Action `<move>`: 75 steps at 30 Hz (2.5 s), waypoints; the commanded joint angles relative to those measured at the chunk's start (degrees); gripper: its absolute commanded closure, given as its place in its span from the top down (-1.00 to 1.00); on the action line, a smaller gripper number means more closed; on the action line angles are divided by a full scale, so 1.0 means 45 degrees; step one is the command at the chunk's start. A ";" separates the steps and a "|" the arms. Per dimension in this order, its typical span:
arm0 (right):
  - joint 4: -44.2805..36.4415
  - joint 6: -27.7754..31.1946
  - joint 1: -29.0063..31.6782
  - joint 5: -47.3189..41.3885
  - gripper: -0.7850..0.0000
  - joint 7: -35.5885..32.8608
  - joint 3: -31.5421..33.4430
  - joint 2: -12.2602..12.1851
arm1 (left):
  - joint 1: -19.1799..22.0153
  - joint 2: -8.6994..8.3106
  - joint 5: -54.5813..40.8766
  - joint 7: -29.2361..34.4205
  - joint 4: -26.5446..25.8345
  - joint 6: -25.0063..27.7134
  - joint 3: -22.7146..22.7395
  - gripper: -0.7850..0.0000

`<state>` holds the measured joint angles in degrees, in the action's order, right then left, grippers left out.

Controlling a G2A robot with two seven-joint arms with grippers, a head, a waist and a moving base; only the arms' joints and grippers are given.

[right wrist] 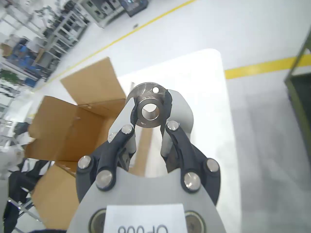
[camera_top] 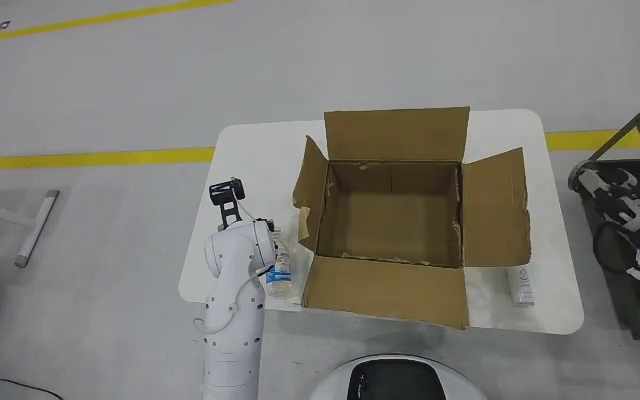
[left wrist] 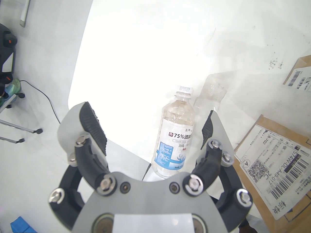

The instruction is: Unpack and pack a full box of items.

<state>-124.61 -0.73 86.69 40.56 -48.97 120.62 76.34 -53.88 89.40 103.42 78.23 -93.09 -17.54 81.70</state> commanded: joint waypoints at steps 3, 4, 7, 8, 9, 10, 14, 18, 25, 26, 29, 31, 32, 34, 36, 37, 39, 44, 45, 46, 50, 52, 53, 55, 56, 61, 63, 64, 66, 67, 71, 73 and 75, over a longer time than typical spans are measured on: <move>0.0115 -0.0116 0.1070 0.1437 -1.00 -0.1127 0.0086 -0.0109 | 0.0000 0.0000 0.0000 0.0000 0.0000 0.0000 0.0000 1.00; 0.0111 -0.0101 0.1248 0.1818 -1.00 -0.1315 -0.0035 -0.0132 | 0.0000 0.0000 0.0000 0.0000 0.0000 0.0000 0.0000 1.00; 0.0473 -0.0295 0.1621 0.2242 -1.00 -0.1776 -0.0446 -0.0161 | 0.0000 0.0000 0.0000 0.0000 0.0000 0.0000 0.0000 1.00; 0.0566 -0.0272 0.1728 0.2680 -1.00 -0.1863 -0.0571 -0.0187 | 0.0000 0.0000 0.0000 0.0000 0.0000 0.0000 0.0000 1.00; 0.0678 -0.0290 0.1792 0.2967 -1.00 -0.1972 -0.0749 -0.0204 | 0.0000 0.0000 0.0000 0.0000 0.0000 0.0000 0.0000 1.00; 0.0823 -0.0355 0.1793 0.2957 -1.00 -0.2077 -0.0953 -0.0207 | 0.0000 0.0000 0.0000 0.0000 0.0000 0.0000 0.0000 1.00; 0.1341 -0.0150 0.1755 0.4105 -1.00 -0.2509 -0.1586 -0.0307 | 0.0000 0.0000 0.0000 0.0000 0.0000 0.0000 0.0000 1.00; 0.1755 0.0015 0.1552 0.5082 -1.00 -0.2873 -0.2054 -0.0405 | 0.0000 0.0000 0.0000 0.0000 0.0000 0.0000 0.0000 1.00; 0.2450 0.0152 0.1184 0.5657 -1.00 -0.2931 -0.2578 -0.0504 | 0.0000 0.0000 0.0000 0.0000 0.0000 0.0000 0.0000 1.00; 0.2562 0.0173 0.1152 0.5704 -1.00 -0.2955 -0.2629 -0.0517 | 0.0000 0.0000 0.0000 0.0000 0.0000 0.0000 0.0000 1.00; 0.2752 0.0229 0.1043 0.5803 -1.00 -0.2953 -0.2758 -0.0554 | 0.0000 0.0000 0.0000 0.0000 0.0000 0.0000 0.0000 1.00; 0.2845 0.0255 0.0995 0.5823 -1.00 -0.2961 -0.2828 -0.0576 | 0.0000 0.0000 0.0000 0.0000 0.0000 0.0000 0.0000 1.00; 0.2889 0.0258 0.0968 0.5827 -1.00 -0.2956 -0.2860 -0.0586 | 0.0000 0.0000 0.0000 0.0000 0.0000 0.0000 0.0000 1.00; 0.2974 0.0281 0.0936 0.5837 -0.77 -0.2938 -0.2920 -0.0607 | 0.0000 0.0000 0.0000 0.0000 0.0000 0.0000 0.0000 1.00; 0.3081 0.0306 0.0908 0.5814 -0.68 -0.2921 -0.2969 -0.0626 | 0.0000 0.0000 0.0000 0.0000 0.0000 0.0000 0.0000 1.00; 0.3126 0.0331 0.0898 0.5794 -0.65 -0.2932 -0.2989 -0.0637 | 0.0000 0.0000 0.0000 0.0000 0.0000 0.0000 0.0000 1.00; 0.3171 0.0341 0.0872 0.5772 -0.53 -0.2967 -0.3006 -0.0659 | 0.0000 0.0000 0.0000 0.0000 0.0000 0.0000 0.0000 1.00; 0.3192 0.0272 0.0855 0.5608 -0.28 -0.2936 -0.2996 -0.0704 | 0.0000 0.0000 0.0000 0.0000 0.0000 0.0000 0.0000 1.00; 0.3175 0.0235 0.0856 0.5483 -0.23 -0.2852 -0.2965 -0.0707 | 0.0000 0.0000 0.0000 0.0000 0.0000 0.0000 0.0000 1.00; 0.3165 0.0255 0.0876 0.5432 -0.20 -0.2835 -0.2951 -0.0717 | 0.0000 0.0000 0.0000 0.0000 0.0000 0.0000 0.0000 1.00; 0.2789 0.0476 0.0869 0.4955 -0.23 -0.2033 -0.2735 -0.0748 | 0.0000 0.0000 0.0000 0.0000 0.0000 0.0000 0.0000 1.00; 0.2494 0.0662 0.0911 0.4687 -0.35 -0.1020 -0.2521 -0.0753 | 0.0000 0.0000 0.0000 0.0000 0.0000 0.0000 0.0000 1.00; 0.2240 0.0806 0.0905 0.4640 -0.45 -0.0233 -0.2383 -0.0757 | 0.0000 0.0000 0.0000 0.0000 0.0000 0.0000 0.0000 1.00; 0.1986 0.1125 0.1045 0.4672 -0.86 0.1410 -0.2185 -0.0754 | 0.0000 0.0000 0.0000 0.0000 0.0000 0.0000 0.0000 1.00; 0.1739 0.1296 0.1063 0.4820 -1.00 0.2254 -0.2107 -0.0758 | 0.0000 0.0000 0.0000 0.0000 0.0000 0.0000 0.0000 1.00; 0.1529 0.1560 0.1209 0.5356 -1.00 0.5636 -0.2172 -0.0726 | 0.0000 0.0000 0.0000 0.0000 0.0000 0.0000 0.0000 1.00; 0.1423 0.1427 0.1175 0.5595 -1.00 0.6330 -0.2282 -0.0716 | 0.0000 0.0000 0.0000 0.0000 0.0000 0.0000 0.0000 1.00; 0.1366 0.1301 0.1147 0.5744 -1.00 0.6559 -0.2323 -0.0713 | 0.0000 0.0000 0.0000 0.0000 0.0000 0.0000 0.0000 1.00; 0.1328 0.1161 0.1062 0.5490 -1.00 0.6951 -0.2479 -0.0689 | 0.0000 0.0000 0.0000 0.0000 0.0000 0.0000 0.0000 1.00; 0.1369 0.1072 0.1036 0.5308 -1.00 0.7092 -0.2533 -0.0675 | 0.0000 0.0000 0.0000 0.0000 0.0000 0.0000 0.0000 1.00; 0.1432 0.0684 0.0965 0.4774 -1.00 0.7121 -0.2704 -0.0636 | 0.0000 0.0000 0.0000 0.0000 0.0000 0.0000 0.0000 1.00; 0.1432 0.0684 0.0965 0.4774 -1.00 0.7121 -0.2704 -0.0636 | 0.0000 0.0000 0.0000 0.0000 0.0000 0.0000 0.0000 1.00; 0.1432 0.0684 0.0965 0.4774 -1.00 0.7121 -0.2704 -0.0636 | 0.0000 0.0000 0.0000 0.0000 0.0000 0.0000 0.0000 1.00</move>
<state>-118.16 2.32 91.03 62.00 -16.93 108.44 73.48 -53.88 89.40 103.42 78.23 -93.09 -17.54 81.70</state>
